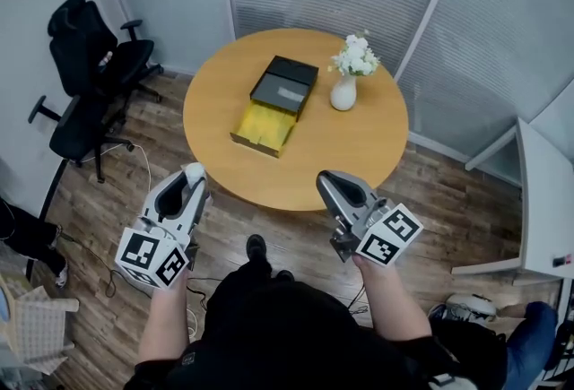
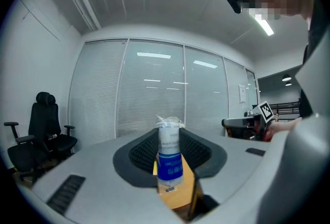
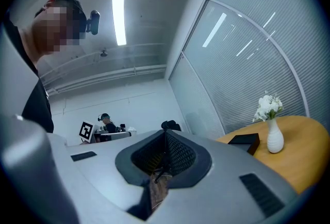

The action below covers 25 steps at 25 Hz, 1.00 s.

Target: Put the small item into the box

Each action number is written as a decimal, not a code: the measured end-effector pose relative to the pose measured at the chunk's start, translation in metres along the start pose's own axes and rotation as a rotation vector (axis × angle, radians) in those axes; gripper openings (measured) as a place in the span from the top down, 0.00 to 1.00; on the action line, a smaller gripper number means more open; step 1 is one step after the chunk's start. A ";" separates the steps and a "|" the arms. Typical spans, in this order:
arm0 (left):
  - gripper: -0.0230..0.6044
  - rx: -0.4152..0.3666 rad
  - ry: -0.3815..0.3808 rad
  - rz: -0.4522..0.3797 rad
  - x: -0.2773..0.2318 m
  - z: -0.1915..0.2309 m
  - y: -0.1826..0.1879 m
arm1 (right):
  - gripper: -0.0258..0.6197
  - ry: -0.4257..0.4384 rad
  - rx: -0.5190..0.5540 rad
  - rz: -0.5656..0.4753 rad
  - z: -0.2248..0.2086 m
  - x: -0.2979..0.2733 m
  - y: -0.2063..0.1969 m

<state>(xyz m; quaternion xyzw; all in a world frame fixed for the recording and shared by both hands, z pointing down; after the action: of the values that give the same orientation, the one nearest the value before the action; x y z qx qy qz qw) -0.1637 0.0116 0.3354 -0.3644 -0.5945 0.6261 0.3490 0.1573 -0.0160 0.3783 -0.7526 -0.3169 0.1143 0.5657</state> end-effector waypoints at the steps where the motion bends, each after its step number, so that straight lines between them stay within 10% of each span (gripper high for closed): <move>1: 0.75 0.000 -0.004 -0.001 -0.002 0.002 -0.001 | 0.90 -0.003 0.003 0.000 -0.001 -0.001 0.000; 25: 0.75 0.073 -0.121 -0.007 -0.153 0.157 -0.021 | 0.90 -0.098 0.022 0.099 -0.096 -0.160 -0.003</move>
<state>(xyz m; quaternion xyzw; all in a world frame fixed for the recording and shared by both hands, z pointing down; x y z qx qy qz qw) -0.2251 -0.1969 0.3667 -0.3108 -0.5924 0.6671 0.3278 0.0830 -0.1872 0.3831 -0.7547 -0.3055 0.1824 0.5512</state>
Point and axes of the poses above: the fingertips, and each gripper's own axes: x backward along the fingers, z to its left, y out of its top, the point moved 8 cm from there along x, backward along the fingers, and after that the axes turned 3 degrees about -z, right-handed, at the moved point
